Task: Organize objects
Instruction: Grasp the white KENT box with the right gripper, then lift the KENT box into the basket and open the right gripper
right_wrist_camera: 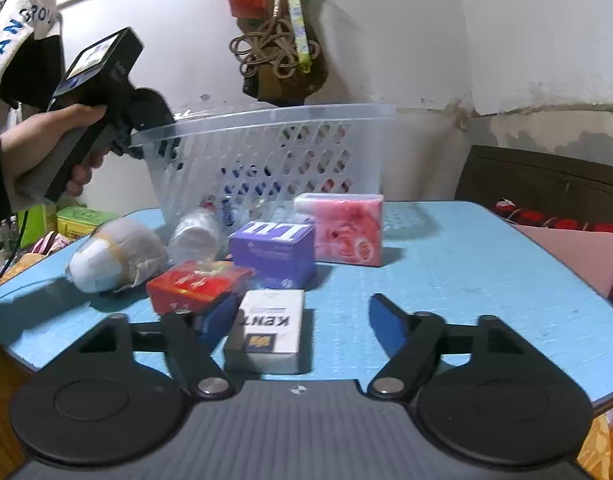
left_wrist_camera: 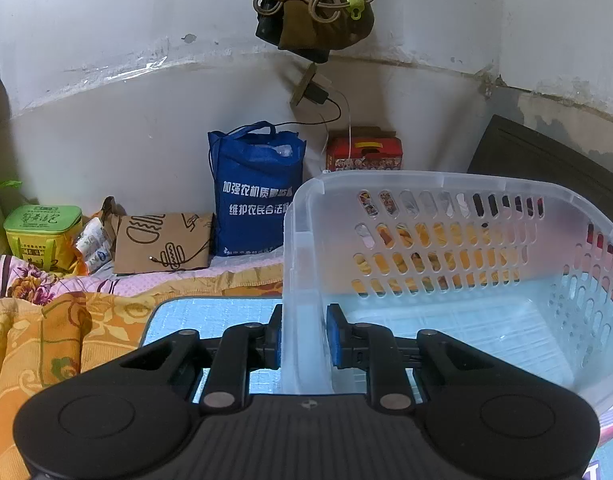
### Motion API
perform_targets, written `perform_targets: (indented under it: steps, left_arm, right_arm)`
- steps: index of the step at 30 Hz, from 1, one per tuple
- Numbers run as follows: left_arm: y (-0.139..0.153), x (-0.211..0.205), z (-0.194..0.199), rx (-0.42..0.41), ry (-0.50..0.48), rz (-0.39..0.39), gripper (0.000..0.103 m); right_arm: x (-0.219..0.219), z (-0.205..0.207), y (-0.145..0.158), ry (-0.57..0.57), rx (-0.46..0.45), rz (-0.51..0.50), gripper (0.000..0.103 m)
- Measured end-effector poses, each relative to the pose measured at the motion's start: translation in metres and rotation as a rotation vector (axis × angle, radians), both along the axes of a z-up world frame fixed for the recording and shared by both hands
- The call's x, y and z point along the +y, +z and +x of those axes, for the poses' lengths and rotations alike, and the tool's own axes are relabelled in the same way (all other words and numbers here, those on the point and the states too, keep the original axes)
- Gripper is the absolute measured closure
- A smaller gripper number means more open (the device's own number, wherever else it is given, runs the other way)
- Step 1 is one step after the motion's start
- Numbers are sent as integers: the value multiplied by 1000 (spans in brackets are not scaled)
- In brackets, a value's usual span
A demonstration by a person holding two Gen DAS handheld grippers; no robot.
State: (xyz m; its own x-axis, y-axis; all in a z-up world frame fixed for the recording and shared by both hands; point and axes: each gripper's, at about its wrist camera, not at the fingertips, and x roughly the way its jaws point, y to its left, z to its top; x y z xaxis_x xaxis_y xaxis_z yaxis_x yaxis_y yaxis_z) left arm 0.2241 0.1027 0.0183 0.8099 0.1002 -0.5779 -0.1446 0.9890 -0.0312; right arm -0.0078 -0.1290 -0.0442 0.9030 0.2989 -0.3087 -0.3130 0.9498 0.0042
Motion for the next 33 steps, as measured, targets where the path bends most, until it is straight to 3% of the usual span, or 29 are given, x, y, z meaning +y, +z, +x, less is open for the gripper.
perform_targets:
  steps: [5, 15, 22, 33]
  left_arm:
    - [0, 0, 0, 0, 1, 1, 79]
    - [0, 0, -1, -4, -2, 2, 78]
    - [0, 1, 0, -6, 1, 0, 78]
    - [0, 0, 0, -6, 0, 1, 78]
  right_arm:
    - [1, 0, -9, -23, -26, -45, 58]
    - [-13, 1, -13, -12, -44, -11, 63]
    - [-33, 5, -3, -24, -37, 57, 63]
    - [-44, 5, 8, -25, -52, 86, 63]
